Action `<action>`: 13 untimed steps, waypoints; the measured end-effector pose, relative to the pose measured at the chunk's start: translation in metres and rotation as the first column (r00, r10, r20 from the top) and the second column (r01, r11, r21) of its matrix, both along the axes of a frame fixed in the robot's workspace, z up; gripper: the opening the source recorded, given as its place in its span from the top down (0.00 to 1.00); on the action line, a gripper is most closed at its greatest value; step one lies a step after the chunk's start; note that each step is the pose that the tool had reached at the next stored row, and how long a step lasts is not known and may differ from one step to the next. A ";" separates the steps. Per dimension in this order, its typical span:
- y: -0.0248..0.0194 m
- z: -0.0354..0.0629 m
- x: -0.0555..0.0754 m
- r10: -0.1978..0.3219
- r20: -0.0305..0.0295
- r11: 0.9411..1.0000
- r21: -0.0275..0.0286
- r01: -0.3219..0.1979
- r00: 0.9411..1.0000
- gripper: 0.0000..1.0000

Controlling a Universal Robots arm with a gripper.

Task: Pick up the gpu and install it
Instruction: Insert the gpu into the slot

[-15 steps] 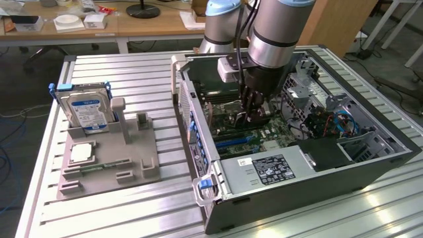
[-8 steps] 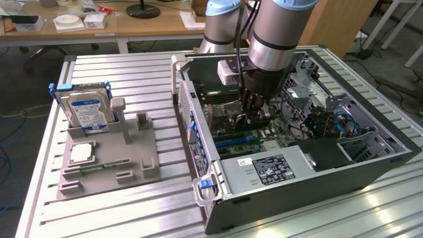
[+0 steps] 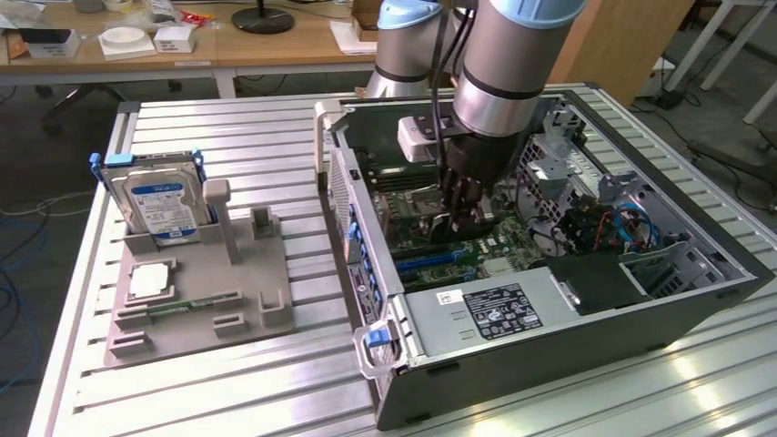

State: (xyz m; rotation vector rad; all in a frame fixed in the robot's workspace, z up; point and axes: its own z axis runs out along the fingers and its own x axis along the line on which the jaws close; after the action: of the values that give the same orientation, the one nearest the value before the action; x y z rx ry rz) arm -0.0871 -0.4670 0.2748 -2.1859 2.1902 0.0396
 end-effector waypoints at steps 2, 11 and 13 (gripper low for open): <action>-0.0001 -0.0021 -0.001 0.000 0.000 1.000 0.000 0.000 1.000 0.73; -0.0005 -0.0107 -0.003 0.000 -0.001 1.000 0.000 0.000 1.000 0.73; -0.0006 -0.0122 -0.004 0.000 -0.001 1.000 0.000 0.000 1.000 0.73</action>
State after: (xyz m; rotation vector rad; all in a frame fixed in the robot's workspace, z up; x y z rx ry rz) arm -0.0911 -0.4676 0.2626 -2.1862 2.1906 0.0406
